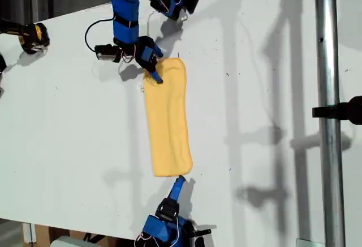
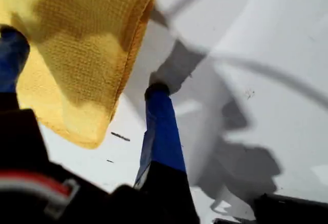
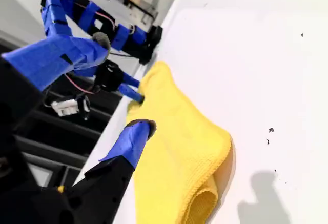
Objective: Grasp corners of a towel and fold twice.
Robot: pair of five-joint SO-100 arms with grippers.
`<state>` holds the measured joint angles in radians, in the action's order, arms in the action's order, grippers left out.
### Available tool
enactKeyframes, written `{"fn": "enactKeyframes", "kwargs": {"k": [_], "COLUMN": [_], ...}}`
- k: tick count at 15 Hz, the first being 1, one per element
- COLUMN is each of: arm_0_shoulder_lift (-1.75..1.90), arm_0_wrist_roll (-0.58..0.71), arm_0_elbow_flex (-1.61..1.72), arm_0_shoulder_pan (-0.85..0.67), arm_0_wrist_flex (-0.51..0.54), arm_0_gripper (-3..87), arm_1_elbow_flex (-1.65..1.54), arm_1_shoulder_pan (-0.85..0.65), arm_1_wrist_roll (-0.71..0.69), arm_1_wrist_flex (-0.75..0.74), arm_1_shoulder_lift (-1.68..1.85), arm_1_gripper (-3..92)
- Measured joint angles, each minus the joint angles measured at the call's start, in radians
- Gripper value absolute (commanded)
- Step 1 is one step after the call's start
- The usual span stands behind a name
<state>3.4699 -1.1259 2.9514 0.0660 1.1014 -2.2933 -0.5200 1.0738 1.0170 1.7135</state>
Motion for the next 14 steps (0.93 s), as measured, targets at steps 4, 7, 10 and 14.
{"fn": "enactKeyframes", "kwargs": {"k": [4, 7, 10, 14], "arm_0_shoulder_lift": [0.0, 0.0, 0.0, 0.0], "arm_0_wrist_roll": [-0.011, -0.037, -0.04, -0.04], "arm_0_elbow_flex": [0.0, 0.0, 0.008, 0.017], "arm_0_shoulder_pan": [0.0, 0.02, 0.029, 0.035], "arm_0_wrist_flex": [0.009, 0.031, 0.031, 0.031], "arm_0_gripper": [24.1, 23.9, 23.8, 23.6], "arm_1_elbow_flex": [0.209, 0.331, 0.38, 0.379], "arm_1_shoulder_pan": [0.063, 0.135, 0.179, 0.172], "arm_1_wrist_roll": [-0.04, -0.032, -0.005, -0.002], "arm_1_wrist_flex": [0.006, -0.135, -0.219, -0.009], "arm_1_shoulder_lift": [-0.209, -0.281, -0.296, -0.087], "arm_1_gripper": [38.7, 6.6, -0.1, -0.1]}}
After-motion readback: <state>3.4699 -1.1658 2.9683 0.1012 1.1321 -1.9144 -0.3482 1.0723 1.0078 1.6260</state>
